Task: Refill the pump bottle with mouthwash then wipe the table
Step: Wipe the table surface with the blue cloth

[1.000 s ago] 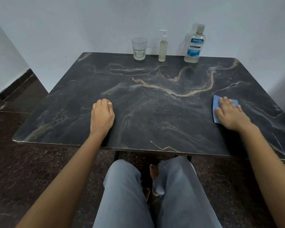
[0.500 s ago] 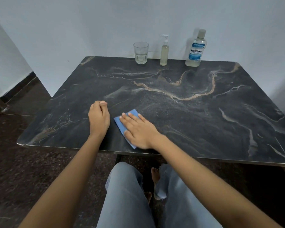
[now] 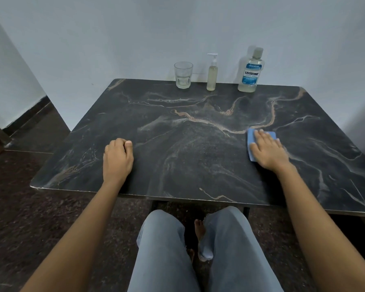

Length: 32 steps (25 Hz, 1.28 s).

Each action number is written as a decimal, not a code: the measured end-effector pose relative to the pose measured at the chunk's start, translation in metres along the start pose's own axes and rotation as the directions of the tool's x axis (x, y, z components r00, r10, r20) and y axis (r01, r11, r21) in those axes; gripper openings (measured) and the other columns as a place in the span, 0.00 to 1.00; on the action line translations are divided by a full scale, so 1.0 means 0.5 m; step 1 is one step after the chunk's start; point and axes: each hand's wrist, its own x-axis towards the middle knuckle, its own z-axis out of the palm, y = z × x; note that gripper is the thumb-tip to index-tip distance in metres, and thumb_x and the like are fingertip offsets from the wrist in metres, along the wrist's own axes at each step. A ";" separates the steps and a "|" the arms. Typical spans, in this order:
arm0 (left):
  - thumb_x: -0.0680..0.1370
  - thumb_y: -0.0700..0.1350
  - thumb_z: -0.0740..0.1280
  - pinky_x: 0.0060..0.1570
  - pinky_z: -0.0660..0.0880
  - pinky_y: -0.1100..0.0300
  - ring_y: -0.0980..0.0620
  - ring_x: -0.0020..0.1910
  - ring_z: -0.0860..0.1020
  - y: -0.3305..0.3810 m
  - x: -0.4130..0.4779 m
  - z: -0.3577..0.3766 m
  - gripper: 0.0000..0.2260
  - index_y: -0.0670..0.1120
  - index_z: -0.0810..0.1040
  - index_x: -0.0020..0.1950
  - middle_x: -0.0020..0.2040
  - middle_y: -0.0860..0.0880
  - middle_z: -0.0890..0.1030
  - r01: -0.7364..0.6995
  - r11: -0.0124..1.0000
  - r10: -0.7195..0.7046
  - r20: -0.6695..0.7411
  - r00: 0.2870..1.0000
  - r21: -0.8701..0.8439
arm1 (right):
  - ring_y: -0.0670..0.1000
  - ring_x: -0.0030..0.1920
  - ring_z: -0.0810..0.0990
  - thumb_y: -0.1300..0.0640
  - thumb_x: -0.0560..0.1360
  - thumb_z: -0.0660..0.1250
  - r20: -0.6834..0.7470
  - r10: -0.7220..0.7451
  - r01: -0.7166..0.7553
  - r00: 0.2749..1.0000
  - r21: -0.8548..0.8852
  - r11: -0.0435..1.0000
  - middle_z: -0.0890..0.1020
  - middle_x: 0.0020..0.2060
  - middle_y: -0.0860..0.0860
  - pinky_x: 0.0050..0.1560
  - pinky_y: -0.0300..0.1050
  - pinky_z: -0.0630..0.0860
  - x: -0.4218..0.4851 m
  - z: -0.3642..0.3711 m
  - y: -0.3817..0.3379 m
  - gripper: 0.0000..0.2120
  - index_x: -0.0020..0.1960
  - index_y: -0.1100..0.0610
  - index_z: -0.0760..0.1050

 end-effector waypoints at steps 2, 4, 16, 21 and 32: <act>0.83 0.48 0.53 0.55 0.68 0.44 0.38 0.52 0.73 0.003 0.006 0.003 0.16 0.38 0.75 0.51 0.49 0.39 0.77 0.021 1.000 -0.021 -0.016 1.000 -0.007 | 0.50 0.78 0.46 0.48 0.82 0.44 0.015 0.008 -0.008 1.000 -0.023 1.000 0.48 0.78 0.50 0.75 0.53 0.41 -0.078 0.014 0.018 0.26 0.78 0.53 0.45; 0.83 0.47 0.53 0.55 0.68 0.45 0.38 0.52 0.73 0.006 0.011 0.009 0.16 0.38 0.75 0.52 0.50 0.38 0.77 0.039 0.999 -0.039 -0.021 0.999 0.002 | 0.48 0.77 0.42 0.48 0.82 0.44 0.054 -0.088 0.092 0.995 -0.076 0.993 0.45 0.78 0.48 0.75 0.51 0.38 -0.146 0.038 -0.018 0.26 0.78 0.51 0.43; 0.83 0.48 0.53 0.55 0.69 0.47 0.42 0.53 0.72 -0.006 0.012 0.012 0.14 0.41 0.74 0.52 0.51 0.42 0.77 0.067 0.994 -0.071 -0.036 0.997 -0.085 | 0.49 0.77 0.50 0.49 0.81 0.49 0.170 -0.618 0.626 0.767 0.009 0.779 0.53 0.78 0.49 0.75 0.52 0.44 -0.006 0.124 -0.493 0.26 0.78 0.51 0.50; 0.83 0.47 0.54 0.56 0.69 0.47 0.43 0.53 0.72 -0.001 0.010 0.014 0.13 0.41 0.74 0.52 0.49 0.43 0.76 0.051 0.998 -0.052 -0.029 0.998 -0.034 | 0.50 0.77 0.50 0.49 0.81 0.47 0.142 -0.413 0.418 0.900 -0.006 0.909 0.52 0.78 0.50 0.75 0.56 0.43 0.175 0.078 -0.418 0.26 0.78 0.52 0.50; 0.83 0.48 0.53 0.55 0.68 0.50 0.45 0.53 0.72 -0.007 0.011 0.017 0.14 0.41 0.74 0.53 0.50 0.44 0.77 0.054 0.996 -0.057 -0.052 0.997 -0.071 | 0.49 0.78 0.44 0.50 0.82 0.45 0.029 -0.069 0.070 0.997 -0.038 0.997 0.47 0.78 0.49 0.76 0.52 0.41 -0.042 0.022 -0.040 0.26 0.78 0.52 0.44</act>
